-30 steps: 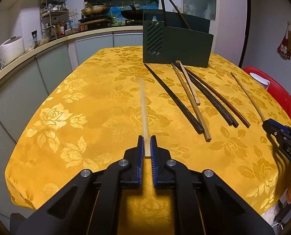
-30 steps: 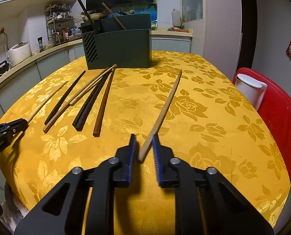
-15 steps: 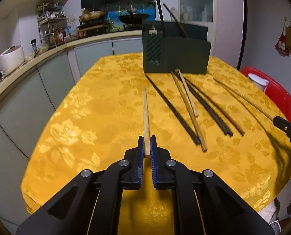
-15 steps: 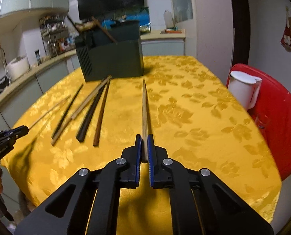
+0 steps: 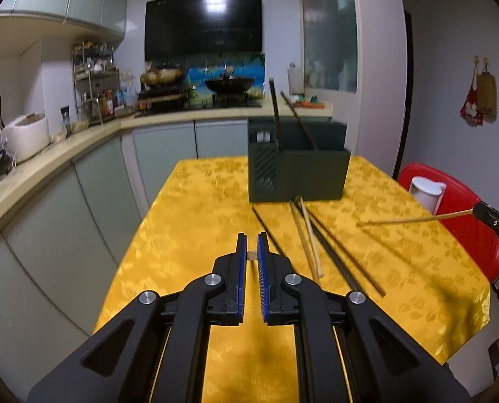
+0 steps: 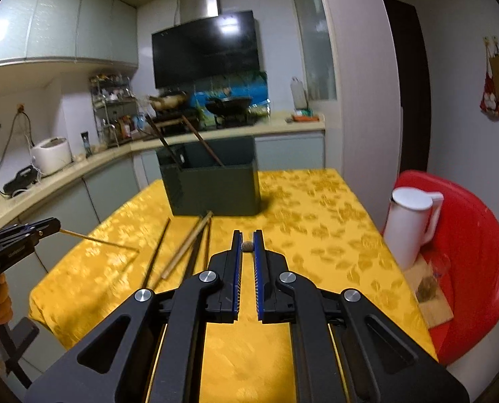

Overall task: Organize utensils
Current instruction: 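Lift both light chopsticks and carry them over the green caddy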

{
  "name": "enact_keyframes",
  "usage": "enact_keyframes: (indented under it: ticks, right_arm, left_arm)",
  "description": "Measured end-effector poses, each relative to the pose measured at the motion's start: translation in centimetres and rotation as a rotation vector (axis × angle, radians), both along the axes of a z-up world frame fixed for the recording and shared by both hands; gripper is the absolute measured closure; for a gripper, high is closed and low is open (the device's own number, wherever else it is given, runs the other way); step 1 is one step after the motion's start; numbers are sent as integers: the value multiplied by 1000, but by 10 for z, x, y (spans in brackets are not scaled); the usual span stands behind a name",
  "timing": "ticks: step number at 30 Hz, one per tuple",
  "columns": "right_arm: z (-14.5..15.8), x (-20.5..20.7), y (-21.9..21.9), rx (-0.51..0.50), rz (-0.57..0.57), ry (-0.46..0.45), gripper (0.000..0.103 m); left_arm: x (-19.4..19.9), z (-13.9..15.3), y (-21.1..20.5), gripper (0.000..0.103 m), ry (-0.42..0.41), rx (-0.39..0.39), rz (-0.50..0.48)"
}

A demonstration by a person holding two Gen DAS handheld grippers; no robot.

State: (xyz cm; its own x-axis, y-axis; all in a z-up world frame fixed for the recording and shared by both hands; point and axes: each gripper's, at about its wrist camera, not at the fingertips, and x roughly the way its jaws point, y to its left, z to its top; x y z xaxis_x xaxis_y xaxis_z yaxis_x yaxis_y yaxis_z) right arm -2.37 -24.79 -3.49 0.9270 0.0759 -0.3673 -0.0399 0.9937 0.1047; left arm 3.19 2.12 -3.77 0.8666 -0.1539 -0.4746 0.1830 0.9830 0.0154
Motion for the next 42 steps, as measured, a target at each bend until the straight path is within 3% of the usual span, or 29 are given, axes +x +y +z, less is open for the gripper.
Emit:
enact_keyframes:
  ticks: [10,18,26,34,42]
  right_arm:
    - [40,27,-1,49,72,-22,96]
    - [56,55,0,52,80,3,96]
    - [74,89,-20,125,87,45,96]
    - [99,120,-22,82,75,33,96]
    - [133,152,-24,46,69,-17,96]
  left_arm:
    - [21,30,12,97,-14,-76,-46]
    - [37,36,12,97,15,-63,-62]
    - [66,51,9,97,74,-65,-100]
    - [94,86,-1,97,93,-73,-164]
    - [123,133,-28,97,38,-60,-209]
